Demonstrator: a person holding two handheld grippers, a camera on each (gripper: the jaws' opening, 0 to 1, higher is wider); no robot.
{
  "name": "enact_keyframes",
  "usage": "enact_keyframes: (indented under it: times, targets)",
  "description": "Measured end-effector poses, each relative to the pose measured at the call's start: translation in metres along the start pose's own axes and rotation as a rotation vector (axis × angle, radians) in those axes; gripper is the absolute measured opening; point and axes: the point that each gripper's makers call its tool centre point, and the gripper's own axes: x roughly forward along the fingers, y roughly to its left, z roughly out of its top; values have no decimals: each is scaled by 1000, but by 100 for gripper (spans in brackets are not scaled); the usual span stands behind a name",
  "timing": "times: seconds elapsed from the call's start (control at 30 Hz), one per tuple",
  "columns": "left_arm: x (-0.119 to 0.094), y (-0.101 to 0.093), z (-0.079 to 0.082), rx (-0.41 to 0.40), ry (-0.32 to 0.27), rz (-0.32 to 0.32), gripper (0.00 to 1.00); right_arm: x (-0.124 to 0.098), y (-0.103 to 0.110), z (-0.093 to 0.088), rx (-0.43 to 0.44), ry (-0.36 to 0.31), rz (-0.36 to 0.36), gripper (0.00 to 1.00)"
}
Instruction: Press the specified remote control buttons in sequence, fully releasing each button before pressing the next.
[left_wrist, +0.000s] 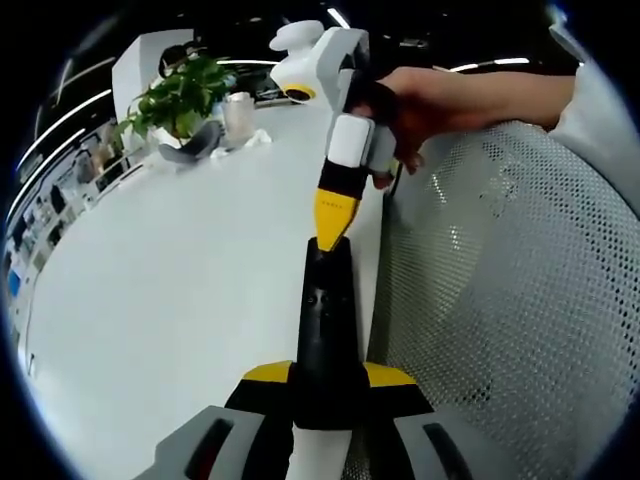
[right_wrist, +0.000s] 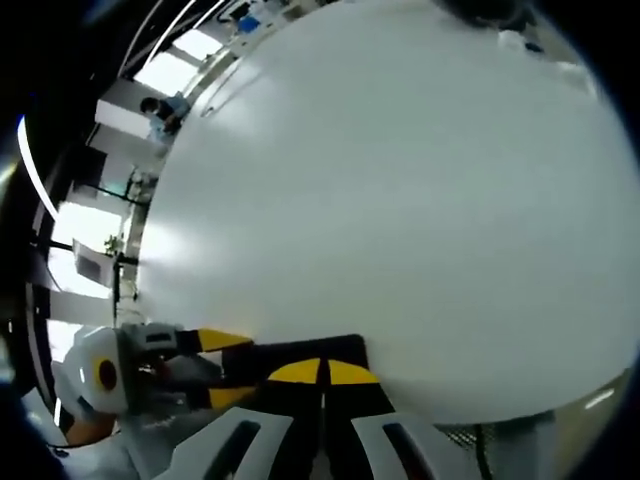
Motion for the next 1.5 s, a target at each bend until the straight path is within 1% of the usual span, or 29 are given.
enact_keyframes:
  times: [0.07, 0.2, 0.33, 0.43, 0.5, 0.53, 0.6, 0.7, 0.77, 0.97, 1.1, 1.33, 1.5]
  targets:
    - [0, 0, 0, -2, 0, 2, 24, -1, 0, 0, 10, 0, 9, 0]
    - [0, 0, 0, -1, -5, 2, 24, 0, 3, -1, -54, 7, -18, 0]
    - [0, 0, 0, 0, -6, 1, 24, 0, 3, -2, -84, 13, -30, 0]
    - [0, 0, 0, 0, -8, 1, 24, -1, 3, -1, -89, 12, -30, 0]
    - [0, 0, 0, -2, -9, 2, 24, 0, 7, -2, -84, 9, -6, 0]
    - [0, 0, 0, -2, -9, 2, 24, 1, 10, -3, -84, 18, 14, 0]
    - [0, 0, 0, -1, -11, 2, 24, 2, 13, -3, -93, 20, 22, 0]
    - [0, 0, 1, -1, -12, 1, 24, 4, 14, -4, -121, 26, 11, 0]
    - [0, 1, 1, -1, -12, 1, 24, 6, 11, -6, -127, 42, -1, 0]
    - [0, 1, 1, -4, -14, 1, 24, 4, 11, -6, -137, 33, -2, 0]
    - [0, 0, 1, -3, -16, -1, 24, 5, 10, -5, -125, 33, 3, 0]
    - [0, 1, 1, -2, -18, -1, 24, 5, 11, -6, -189, 27, -17, 0]
    - [0, 1, 1, 1, -19, -1, 24, 5, 10, -5, -163, 31, -7, 0]
